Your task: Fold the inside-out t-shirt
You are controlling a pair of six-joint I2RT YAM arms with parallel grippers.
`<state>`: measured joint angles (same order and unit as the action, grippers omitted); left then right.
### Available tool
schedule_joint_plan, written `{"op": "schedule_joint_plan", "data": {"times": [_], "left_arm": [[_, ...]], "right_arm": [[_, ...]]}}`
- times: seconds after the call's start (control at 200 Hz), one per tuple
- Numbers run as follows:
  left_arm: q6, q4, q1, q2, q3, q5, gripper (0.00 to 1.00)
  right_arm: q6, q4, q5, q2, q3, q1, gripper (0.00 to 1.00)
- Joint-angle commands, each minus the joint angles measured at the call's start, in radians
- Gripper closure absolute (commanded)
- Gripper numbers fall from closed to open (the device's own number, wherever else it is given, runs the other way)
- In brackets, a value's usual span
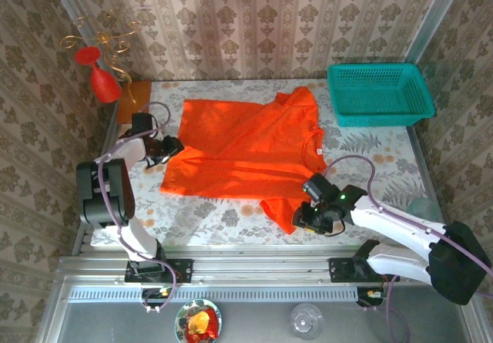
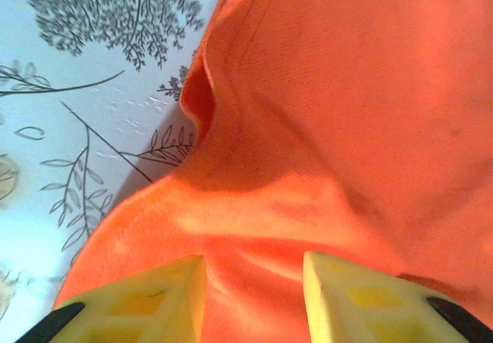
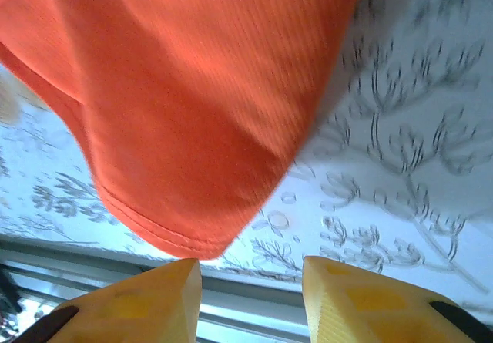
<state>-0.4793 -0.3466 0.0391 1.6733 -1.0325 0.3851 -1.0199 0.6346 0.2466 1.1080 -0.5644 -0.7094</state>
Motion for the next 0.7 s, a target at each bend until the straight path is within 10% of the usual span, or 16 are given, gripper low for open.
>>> {"op": "schedule_joint_plan", "data": {"times": [0.0,0.31,0.695], "left_arm": [[-0.020,-0.048,-0.010,-0.119,0.058,-0.053,0.61],[-0.043,-0.083,-0.016,-0.318,0.226,-0.066,0.61],[-0.066,-0.179,-0.084,-0.477,0.316,-0.182,0.59]], "right_arm": [[-0.105,-0.067,-0.002,0.053,0.027,-0.056,0.56],[-0.101,-0.240,0.023,0.197,0.018,-0.072,0.57],[-0.100,-0.131,-0.127,0.088,0.007,-0.041,0.97]]}}
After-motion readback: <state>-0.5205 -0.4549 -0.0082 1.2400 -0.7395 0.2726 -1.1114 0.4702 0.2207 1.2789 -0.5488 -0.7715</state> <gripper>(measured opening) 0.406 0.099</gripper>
